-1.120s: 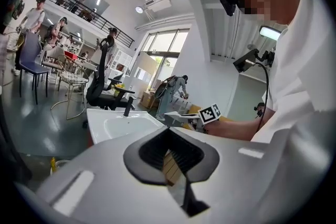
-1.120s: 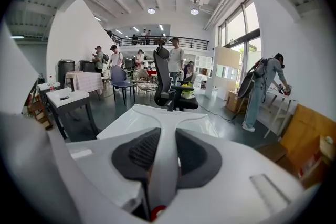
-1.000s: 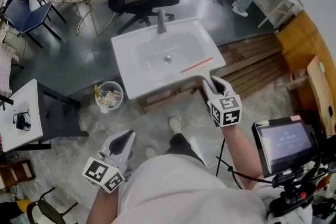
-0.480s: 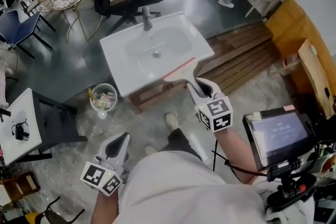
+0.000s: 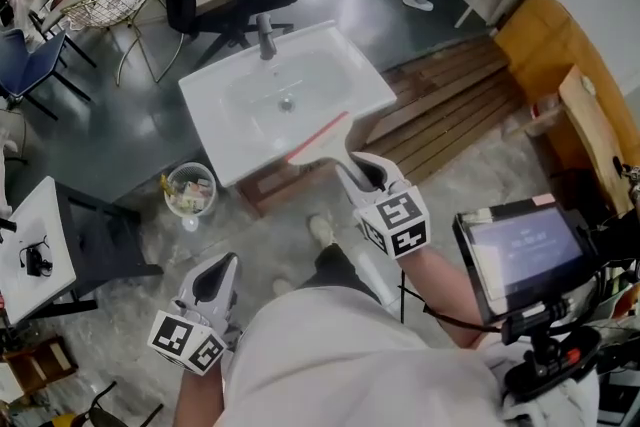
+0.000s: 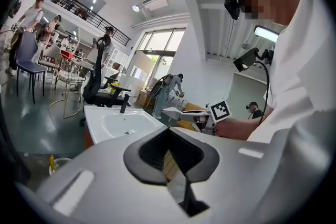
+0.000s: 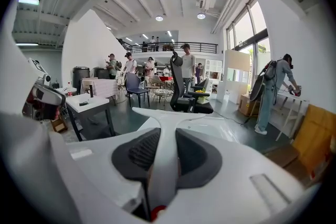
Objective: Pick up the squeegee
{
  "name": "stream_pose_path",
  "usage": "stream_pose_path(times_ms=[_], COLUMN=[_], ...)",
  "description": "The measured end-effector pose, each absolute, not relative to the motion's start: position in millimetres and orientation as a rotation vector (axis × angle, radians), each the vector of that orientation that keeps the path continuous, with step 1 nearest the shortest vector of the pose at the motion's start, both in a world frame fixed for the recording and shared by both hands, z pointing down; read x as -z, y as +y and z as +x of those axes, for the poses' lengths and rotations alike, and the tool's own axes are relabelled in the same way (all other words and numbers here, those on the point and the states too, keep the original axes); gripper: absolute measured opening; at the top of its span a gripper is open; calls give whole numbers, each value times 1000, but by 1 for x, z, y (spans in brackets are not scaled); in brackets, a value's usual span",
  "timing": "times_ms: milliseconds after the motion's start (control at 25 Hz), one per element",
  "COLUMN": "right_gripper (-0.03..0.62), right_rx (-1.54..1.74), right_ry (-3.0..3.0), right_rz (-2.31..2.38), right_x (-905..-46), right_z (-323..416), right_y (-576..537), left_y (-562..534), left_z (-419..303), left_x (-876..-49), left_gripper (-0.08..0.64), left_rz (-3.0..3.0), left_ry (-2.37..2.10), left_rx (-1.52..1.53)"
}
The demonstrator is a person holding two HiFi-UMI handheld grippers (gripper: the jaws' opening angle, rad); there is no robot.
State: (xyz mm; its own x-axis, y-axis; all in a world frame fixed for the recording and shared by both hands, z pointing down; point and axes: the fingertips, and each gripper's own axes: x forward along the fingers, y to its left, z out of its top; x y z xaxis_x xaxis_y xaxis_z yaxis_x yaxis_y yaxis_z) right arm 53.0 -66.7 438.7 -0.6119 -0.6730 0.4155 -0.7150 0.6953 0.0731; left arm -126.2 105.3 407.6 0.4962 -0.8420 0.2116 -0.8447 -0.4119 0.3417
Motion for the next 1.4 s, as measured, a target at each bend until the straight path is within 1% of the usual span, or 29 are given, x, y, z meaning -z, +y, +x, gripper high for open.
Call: stream_pose_path(times_ms=[1040, 1400], right_gripper=[97, 97], right_rx=[-106, -124], right_ry=[-2487, -2486], right_rz=[1086, 1085], right_x=[-430, -428], right_z=[64, 83], right_y=[-93, -133], left_y=[68, 22], left_z=[-109, -87], left_x=[-413, -410], left_gripper=[8, 8], left_rz=[2365, 2363], left_ry=[-1334, -1313], left_rx=[-22, -38])
